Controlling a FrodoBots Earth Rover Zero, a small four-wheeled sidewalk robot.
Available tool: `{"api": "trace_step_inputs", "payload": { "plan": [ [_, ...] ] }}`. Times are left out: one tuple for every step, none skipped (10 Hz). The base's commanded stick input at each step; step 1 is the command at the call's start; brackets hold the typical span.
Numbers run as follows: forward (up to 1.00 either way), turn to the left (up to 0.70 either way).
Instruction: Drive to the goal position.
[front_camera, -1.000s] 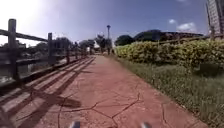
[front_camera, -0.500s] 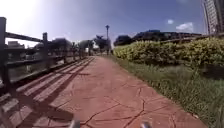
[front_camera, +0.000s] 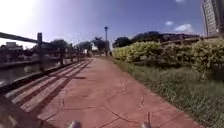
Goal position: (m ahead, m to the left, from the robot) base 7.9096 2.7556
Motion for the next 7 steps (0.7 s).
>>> {"api": "trace_step_inputs", "payload": {
  "plan": [
    [0.50, 0.00],
    [0.50, 0.00],
    [0.50, 0.00],
    [0.50, 0.00],
    [0.50, 0.00],
    [0.50, 0.00],
    [0.50, 0.00]
  ]
}}
